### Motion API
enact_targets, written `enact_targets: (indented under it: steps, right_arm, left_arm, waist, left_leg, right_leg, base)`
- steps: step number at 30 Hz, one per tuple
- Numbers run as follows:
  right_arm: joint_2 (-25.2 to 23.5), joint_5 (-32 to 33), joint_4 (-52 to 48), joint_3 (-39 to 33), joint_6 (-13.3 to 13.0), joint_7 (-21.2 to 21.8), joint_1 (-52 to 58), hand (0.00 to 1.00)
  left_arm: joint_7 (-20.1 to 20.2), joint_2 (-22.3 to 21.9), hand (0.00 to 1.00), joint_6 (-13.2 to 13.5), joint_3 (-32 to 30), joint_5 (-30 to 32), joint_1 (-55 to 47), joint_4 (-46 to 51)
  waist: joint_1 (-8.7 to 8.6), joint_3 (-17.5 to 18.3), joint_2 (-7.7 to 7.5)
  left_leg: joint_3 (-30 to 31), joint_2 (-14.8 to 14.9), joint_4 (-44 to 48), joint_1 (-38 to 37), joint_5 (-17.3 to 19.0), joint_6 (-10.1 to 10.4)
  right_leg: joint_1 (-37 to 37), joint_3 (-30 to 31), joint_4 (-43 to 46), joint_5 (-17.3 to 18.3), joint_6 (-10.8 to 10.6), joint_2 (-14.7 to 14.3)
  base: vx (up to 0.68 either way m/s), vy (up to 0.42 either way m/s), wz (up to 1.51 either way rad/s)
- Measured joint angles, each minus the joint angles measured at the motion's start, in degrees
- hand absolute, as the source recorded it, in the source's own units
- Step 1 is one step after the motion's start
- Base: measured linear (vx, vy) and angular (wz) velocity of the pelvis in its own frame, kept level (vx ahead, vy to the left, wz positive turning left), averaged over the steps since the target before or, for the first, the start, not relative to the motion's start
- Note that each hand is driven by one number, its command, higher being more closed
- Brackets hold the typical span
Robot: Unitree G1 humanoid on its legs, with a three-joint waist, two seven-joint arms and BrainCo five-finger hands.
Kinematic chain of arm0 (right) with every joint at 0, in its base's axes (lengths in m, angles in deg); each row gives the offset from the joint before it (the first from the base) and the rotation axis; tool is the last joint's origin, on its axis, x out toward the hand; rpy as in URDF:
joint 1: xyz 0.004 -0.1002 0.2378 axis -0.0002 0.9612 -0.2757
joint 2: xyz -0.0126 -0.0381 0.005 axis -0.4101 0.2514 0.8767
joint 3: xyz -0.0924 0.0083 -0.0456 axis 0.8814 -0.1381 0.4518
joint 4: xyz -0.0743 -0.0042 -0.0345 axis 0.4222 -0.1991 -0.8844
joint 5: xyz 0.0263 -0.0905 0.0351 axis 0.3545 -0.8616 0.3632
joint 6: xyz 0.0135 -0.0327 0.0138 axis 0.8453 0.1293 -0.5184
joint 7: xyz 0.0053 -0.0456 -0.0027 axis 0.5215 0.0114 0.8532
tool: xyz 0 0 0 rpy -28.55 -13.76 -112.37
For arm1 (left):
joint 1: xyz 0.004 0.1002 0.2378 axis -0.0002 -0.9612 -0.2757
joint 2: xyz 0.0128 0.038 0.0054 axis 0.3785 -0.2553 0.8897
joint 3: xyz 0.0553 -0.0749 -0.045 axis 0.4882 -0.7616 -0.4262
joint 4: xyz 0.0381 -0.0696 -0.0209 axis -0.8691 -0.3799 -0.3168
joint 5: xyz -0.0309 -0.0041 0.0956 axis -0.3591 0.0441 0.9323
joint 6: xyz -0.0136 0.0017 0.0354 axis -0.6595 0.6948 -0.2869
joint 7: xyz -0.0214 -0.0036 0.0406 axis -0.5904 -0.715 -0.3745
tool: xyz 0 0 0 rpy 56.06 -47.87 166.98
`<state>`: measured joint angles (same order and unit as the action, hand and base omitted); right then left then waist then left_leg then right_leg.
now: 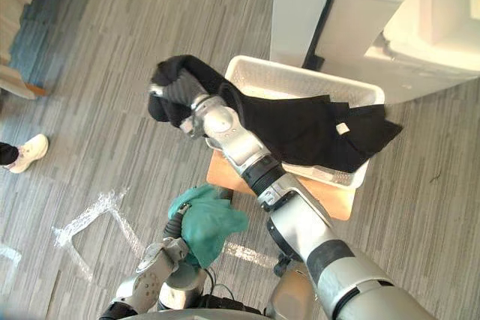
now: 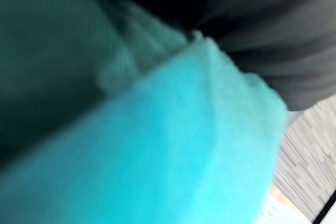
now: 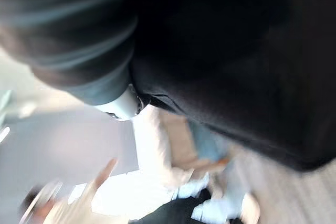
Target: Tidy the bed and pick cloth on bed and put in laundry
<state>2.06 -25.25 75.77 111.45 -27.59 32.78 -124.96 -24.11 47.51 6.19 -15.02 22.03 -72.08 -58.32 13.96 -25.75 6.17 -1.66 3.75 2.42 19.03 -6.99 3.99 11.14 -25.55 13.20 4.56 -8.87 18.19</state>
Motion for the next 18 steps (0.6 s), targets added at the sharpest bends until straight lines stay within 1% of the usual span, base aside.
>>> enact_targets:
  steps: [2, 4, 5, 6, 8, 9, 10, 14, 18]
  right_arm:
    - [2.9, 0.5, 3.1, -2.0, -0.9, -0.4, -0.1, 1.0]
    - [7.1, 1.6, 5.9, -3.5, -2.3, -0.3, -0.1, 1.0]
    - [7.9, 1.8, 6.6, -3.8, -2.7, -0.1, -0.1, 1.0]
    - [9.5, 1.8, 7.4, -3.9, -3.3, 0.4, -0.1, 1.0]
    - [11.7, 1.9, 8.3, -4.0, -3.7, 0.9, 0.2, 1.0]
    - [12.5, 1.9, 8.9, -4.4, -4.4, 1.4, 0.6, 1.0]
    - [13.1, 1.9, 9.5, -4.5, -4.8, 2.0, 0.8, 1.0]
    - [13.3, 1.8, 9.5, -4.3, -6.0, 2.8, 2.4, 1.0]
    - [13.3, 1.8, 9.6, -4.2, -6.3, 2.8, 3.9, 1.0]
  left_arm:
    - [0.0, -0.1, 1.0, 0.3, 0.3, 0.1, 0.5, -0.2]
    - [0.1, -0.1, 1.0, 0.6, 0.8, 0.1, 1.2, -0.9]
    - [0.1, 0.0, 1.0, 0.8, 0.9, 0.1, 1.2, -1.0]
    - [0.3, -0.1, 1.0, 1.4, 1.0, 0.1, 1.3, -1.5]
    - [0.8, -0.3, 1.0, 2.2, 1.1, 0.2, 2.1, -3.2]
    - [1.2, -0.3, 1.0, 2.6, 1.3, 0.2, 2.8, -4.4]
    - [1.5, -0.3, 1.0, 3.0, 1.7, 0.1, 3.3, -5.3]
    - [2.6, -0.3, 1.0, 3.9, 2.2, 0.2, 3.8, -6.7]
    - [2.8, -0.4, 1.0, 3.9, 2.6, 0.6, 4.4, -7.5]
  waist:
    - [0.22, -0.6, 0.45]
    - [-0.04, -0.9, 1.08]
    - [-0.09, -0.9, 1.13]
    - [-0.49, -0.9, 1.21]
    - [-1.19, -1.3, 1.92]
    - [-1.53, -1.5, 2.42]
    - [-1.68, -1.7, 2.77]
    - [-2.18, -1.6, 2.88]
    - [-2.21, -1.6, 2.91]
  left_leg:
    - [-1.0, 0.0, -0.2, 0.2, -0.2, -0.2]
    - [-2.2, 0.2, -0.2, 0.7, -0.2, -0.2]
    - [-2.5, 0.3, -0.2, 0.9, -0.2, -0.2]
    - [-3.3, 0.4, -0.2, 1.1, -0.2, -0.2]
    - [-4.2, 0.4, -0.2, 0.8, -0.2, -0.2]
    - [-4.9, 0.6, -0.3, 0.4, -0.2, -0.2]
    - [-6.1, 0.8, -0.3, 0.1, -0.2, -0.2]
    - [-7.5, 1.5, -0.5, -0.1, -0.2, -0.2]
    - [-8.4, 1.4, -1.5, -0.6, -0.4, -0.2]
  right_leg:
    - [1.2, 1.2, 0.5, -0.1, 0.0, 0.1]
    - [2.9, 2.6, 1.0, -0.2, 0.0, 0.2]
    - [3.4, 3.0, 1.1, -0.2, 0.1, 0.2]
    - [4.3, 3.9, 1.4, -0.3, 0.1, 0.2]
    - [4.7, 4.8, 1.6, -0.3, 0.1, 0.2]
    - [4.8, 5.2, 1.7, -0.3, 0.1, 0.1]
    - [5.0, 5.9, 1.8, -0.3, 0.1, 0.0]
    - [5.6, 6.8, 1.8, -0.2, 0.2, -0.3]
    - [6.0, 7.3, 1.8, -0.3, 0.3, -0.2]
  base:
    - [-0.03, -0.022, -0.22]
    - [-0.01, -0.027, -0.26]
    - [0.0, -0.034, -0.32]
    - [0.02, -0.044, -0.32]
    - [0.03, -0.043, -0.24]
    - [0.02, -0.027, -0.21]
    - [0.02, -0.034, -0.24]
    - [0.02, -0.026, -0.16]
    - [0.02, -0.013, -0.06]
